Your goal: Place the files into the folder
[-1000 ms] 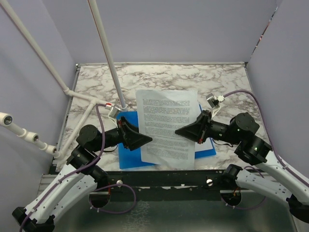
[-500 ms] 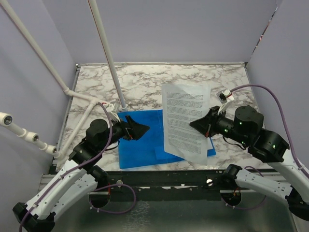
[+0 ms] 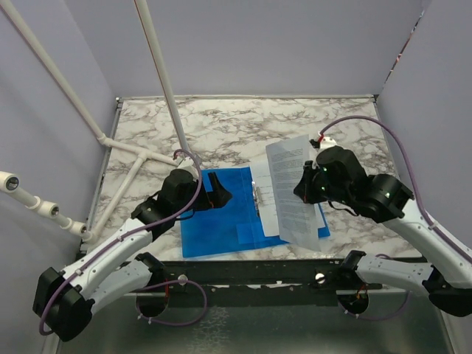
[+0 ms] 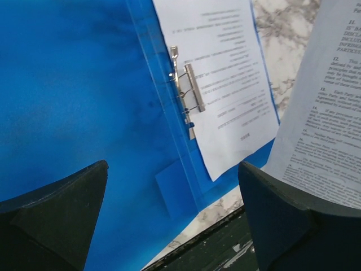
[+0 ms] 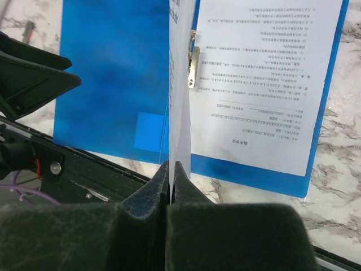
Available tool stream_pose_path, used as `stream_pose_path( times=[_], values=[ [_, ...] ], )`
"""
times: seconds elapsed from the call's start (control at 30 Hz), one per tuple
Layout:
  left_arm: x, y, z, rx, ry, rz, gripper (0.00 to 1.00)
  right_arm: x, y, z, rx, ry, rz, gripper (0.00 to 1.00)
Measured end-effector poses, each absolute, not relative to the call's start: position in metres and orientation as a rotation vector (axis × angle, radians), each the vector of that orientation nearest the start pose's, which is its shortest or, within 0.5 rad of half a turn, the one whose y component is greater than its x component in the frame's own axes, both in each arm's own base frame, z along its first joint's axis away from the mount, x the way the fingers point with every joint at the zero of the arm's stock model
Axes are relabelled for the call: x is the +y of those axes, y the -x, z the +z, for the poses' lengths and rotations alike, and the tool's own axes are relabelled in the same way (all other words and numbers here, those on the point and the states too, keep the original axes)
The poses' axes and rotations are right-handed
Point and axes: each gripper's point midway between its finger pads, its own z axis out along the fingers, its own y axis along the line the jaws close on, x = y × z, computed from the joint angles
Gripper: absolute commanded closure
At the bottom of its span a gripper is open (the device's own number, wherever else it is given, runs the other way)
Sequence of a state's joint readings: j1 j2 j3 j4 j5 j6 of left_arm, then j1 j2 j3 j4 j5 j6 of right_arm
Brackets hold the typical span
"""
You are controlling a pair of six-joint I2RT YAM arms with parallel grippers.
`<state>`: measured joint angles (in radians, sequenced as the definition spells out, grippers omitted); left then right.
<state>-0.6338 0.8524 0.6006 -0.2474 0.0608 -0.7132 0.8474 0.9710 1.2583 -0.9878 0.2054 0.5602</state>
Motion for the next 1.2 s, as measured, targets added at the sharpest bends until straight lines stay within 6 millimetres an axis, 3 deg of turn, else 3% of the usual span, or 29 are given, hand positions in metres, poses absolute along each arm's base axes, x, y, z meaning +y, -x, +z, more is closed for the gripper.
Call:
stream_pose_path(
  times=[0.23, 0.9, 1.2],
  values=[
    [-0.207, -0.224, 0.127, 2.315, 0.079, -0.776, 0.01, 0.181, -0.207, 0.250, 2.402, 0.169, 0.455, 1.00],
    [-0.182, -0.213, 0.041, 2.548, 0.139, -0.511, 0.01, 0.179, -0.273, 0.211, 2.571, 0.041, 0.723, 1.00],
    [-0.177, -0.216, 0.036, 2.541, 0.168, -0.473, 0.01, 0.181, -0.287, 0.176, 2.648, 0.035, 0.825, 1.00]
  ],
)
